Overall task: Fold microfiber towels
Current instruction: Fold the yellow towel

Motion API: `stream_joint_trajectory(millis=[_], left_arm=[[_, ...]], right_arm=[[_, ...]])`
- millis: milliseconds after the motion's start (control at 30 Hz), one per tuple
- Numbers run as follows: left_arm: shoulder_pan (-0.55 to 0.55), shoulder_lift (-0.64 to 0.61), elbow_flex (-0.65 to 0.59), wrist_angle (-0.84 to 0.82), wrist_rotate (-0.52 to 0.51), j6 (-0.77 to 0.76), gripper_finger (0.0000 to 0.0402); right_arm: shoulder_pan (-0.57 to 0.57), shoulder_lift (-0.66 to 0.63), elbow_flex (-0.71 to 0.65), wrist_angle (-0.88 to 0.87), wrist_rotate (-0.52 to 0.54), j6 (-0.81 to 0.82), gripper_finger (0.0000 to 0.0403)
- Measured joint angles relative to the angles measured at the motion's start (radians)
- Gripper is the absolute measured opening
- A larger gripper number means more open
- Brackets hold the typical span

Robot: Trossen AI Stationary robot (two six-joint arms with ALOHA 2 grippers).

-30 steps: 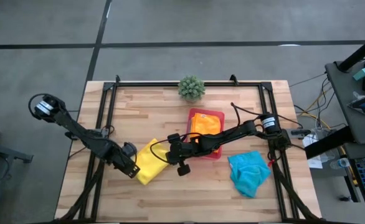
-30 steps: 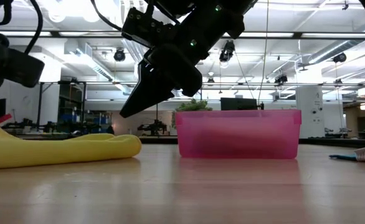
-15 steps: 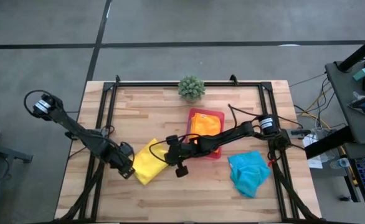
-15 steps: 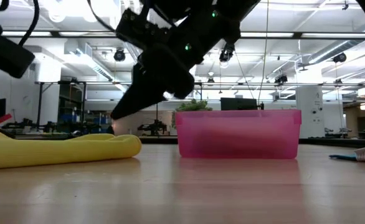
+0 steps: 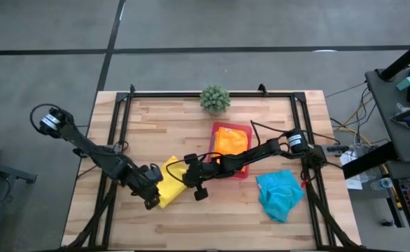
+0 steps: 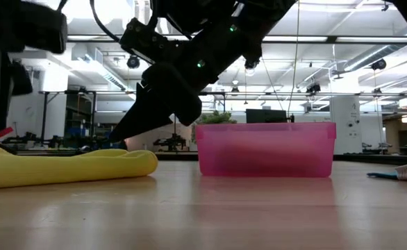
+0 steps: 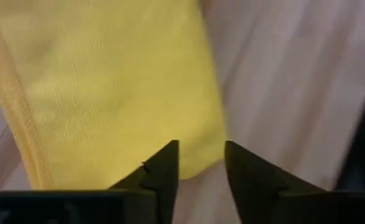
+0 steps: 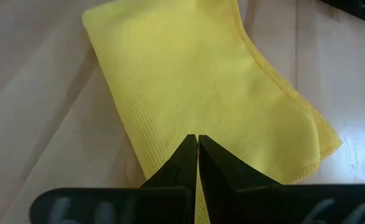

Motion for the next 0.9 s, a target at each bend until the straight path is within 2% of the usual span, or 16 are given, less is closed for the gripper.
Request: stream_joint_trajectory(millis=[167, 300, 567, 900], left_arm=[[0.0, 0.114, -0.003, -0.039, 0.057, 0.017, 0.0043], [0.001, 0.192, -0.003, -0.036, 0.059, 0.018, 0.0006], [0.001, 0.26, 0.0, -0.033, 0.08, 0.026, 0.0007], [0.001, 0.186, -0.004, -0.093, 0.112, 0.017, 0.0008]], right_arm=[[0.0, 0.011, 0.0, -0.004, 0.001, 0.0, 0.0009], [0.0, 0.022, 0.0, -0.007, 0.005, 0.008, 0.0009], [-0.011, 0.023, 0.001, -0.04, 0.009, 0.027, 0.0009], [-0.034, 0.024, 0.001, -0.122, 0.029, 0.061, 0.0009]])
